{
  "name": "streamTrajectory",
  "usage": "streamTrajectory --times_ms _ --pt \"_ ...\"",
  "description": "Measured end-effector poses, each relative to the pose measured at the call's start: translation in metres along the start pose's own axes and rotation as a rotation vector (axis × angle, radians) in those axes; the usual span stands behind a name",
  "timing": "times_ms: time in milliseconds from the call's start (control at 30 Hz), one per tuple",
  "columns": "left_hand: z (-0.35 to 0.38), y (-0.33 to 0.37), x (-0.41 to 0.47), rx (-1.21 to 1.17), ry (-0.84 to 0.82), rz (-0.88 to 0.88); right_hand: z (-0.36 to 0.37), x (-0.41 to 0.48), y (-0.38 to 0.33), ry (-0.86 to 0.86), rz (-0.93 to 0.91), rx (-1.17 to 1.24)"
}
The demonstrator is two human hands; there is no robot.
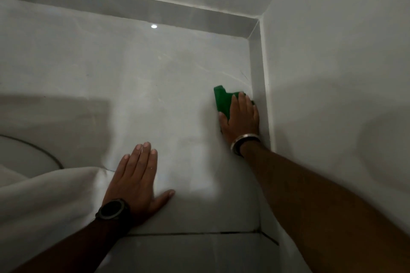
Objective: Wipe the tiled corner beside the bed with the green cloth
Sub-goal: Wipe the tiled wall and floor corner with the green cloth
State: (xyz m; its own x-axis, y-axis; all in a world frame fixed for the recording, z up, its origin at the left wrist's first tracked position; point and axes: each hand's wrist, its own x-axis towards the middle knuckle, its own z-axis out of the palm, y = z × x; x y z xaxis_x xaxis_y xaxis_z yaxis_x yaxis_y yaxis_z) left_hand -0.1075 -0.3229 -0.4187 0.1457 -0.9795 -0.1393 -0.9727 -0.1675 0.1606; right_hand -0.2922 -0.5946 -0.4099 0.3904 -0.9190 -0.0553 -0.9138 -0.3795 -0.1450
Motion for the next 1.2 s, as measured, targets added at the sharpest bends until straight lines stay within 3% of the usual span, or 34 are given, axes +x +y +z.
streamTrajectory --times_ms 367,500,733,900,1033,1200 --pt "-0.005 0.001 -0.001 -0.026 -0.042 -0.007 0.012 -0.272 0.008 0.030 0.045 0.079" --pt "-0.004 0.001 -0.003 -0.023 -0.030 -0.001 0.021 -0.315 0.009 0.038 0.067 0.050" --pt "-0.003 0.002 -0.002 -0.016 -0.017 0.003 0.012 -0.235 0.001 0.038 0.051 0.060" --pt "-0.001 0.001 -0.001 -0.003 -0.006 0.006 0.006 -0.131 -0.013 0.003 -0.207 0.042" --pt "0.002 0.000 0.000 0.011 -0.009 0.005 -0.001 -0.033 -0.020 -0.023 -0.289 -0.013" --pt "0.008 -0.001 -0.002 0.005 0.036 0.006 -0.008 0.071 -0.013 -0.061 -0.225 -0.092"
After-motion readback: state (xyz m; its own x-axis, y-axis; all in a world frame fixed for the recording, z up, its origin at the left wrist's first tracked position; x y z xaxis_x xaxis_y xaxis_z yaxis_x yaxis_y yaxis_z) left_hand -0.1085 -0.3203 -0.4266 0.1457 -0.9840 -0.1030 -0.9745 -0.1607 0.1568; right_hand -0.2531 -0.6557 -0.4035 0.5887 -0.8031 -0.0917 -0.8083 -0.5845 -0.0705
